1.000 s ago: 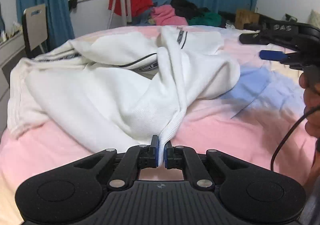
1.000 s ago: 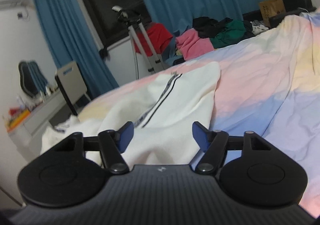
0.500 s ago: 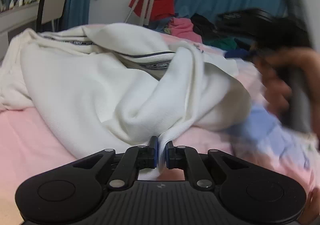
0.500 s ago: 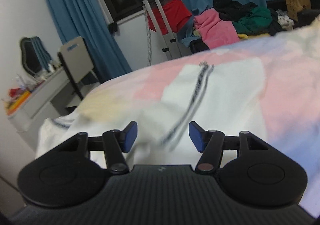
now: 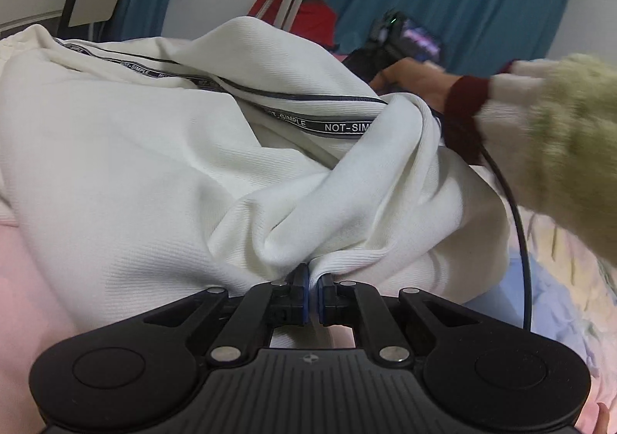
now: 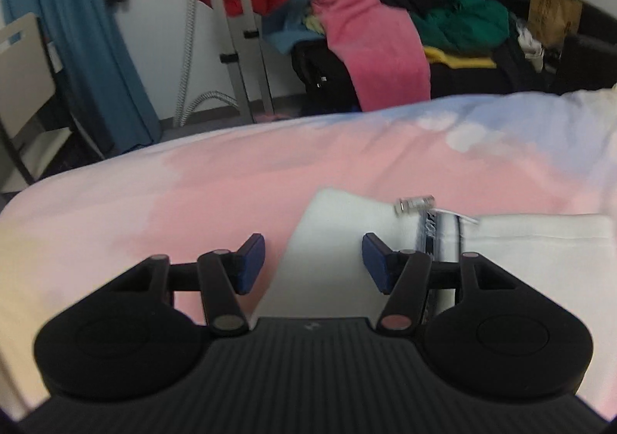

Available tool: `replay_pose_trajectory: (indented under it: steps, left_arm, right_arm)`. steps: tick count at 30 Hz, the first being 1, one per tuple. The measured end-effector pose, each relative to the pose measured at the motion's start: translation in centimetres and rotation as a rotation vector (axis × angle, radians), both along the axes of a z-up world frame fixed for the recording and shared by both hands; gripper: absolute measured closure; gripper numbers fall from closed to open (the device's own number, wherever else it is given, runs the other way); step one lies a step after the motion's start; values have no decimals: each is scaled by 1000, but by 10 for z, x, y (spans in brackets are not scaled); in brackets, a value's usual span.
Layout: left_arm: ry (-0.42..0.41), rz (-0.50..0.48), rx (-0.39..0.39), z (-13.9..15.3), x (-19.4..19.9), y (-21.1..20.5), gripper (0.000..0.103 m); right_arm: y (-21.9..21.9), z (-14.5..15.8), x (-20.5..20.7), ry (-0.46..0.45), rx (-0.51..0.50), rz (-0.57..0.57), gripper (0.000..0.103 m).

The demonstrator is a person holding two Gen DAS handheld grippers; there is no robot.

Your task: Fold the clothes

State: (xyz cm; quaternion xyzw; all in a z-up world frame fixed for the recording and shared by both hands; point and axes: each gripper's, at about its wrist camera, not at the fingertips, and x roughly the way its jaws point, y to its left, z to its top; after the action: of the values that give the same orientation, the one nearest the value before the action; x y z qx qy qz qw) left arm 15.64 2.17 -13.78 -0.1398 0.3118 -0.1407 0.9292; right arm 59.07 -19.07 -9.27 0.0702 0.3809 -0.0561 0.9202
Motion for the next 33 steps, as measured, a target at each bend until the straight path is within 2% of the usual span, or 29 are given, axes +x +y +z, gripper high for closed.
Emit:
replay_pose_trajectory:
  steps: [1,2,3,4,5,6,11,15,18,21,23,25,28,30,33]
  left_arm:
    - [-6,-3,-10,-1,0,2,97]
    - [-12,-4,-18,-3,1,3,97]
    - [-17,-6,-25,-5,1,3,97]
    - [-18,-5,-31,-5,1,4,97]
    - [-20,-5,-36,-5,0,5,97]
    - [-24,-5,-38,-4,-1,5,99]
    - [-53,-1,-24,1,-12,1,99]
    - [-59,12,-36,10,-15,0,99]
    - [-91,27,-19,19,-25,-3,99]
    - [-147,17,13,31,-33,-8,99]
    - [-179,4,43,37,-40,-14,99]
    - [-186,-16,77,41,-49,-21,99]
    - [-180,-50,118,42,-59,-29,99]
    - [-151,-50,158,41,-63,-35,99]
    - [-118,-50,215,40,-66,-42,99]
  right_arm:
    - [-1,-6,9,12,-1,-8,44]
    - [2,-10,9,4,-40,-8,53]
    - [6,-13,9,-4,-81,-7,72]
    - [8,-14,7,-22,-108,-3,77]
    - [8,-12,4,-34,-107,4,89]
    - [6,-8,-1,-48,-107,-9,95]
    - [-29,47,-42,-183,-132,-70,96]
    - [-97,98,-104,-310,-28,-189,96]
    - [-159,119,-169,-425,25,-305,96]
    - [-231,109,-238,-460,135,-507,96]
    - [-274,85,-281,-442,225,-653,96]
    - [-305,54,-321,-404,270,-753,96]
    - [-323,10,-364,-331,230,-791,96]
    - [-336,-15,-382,-254,340,-824,96]
    - [-357,-39,-406,-267,679,-896,94]
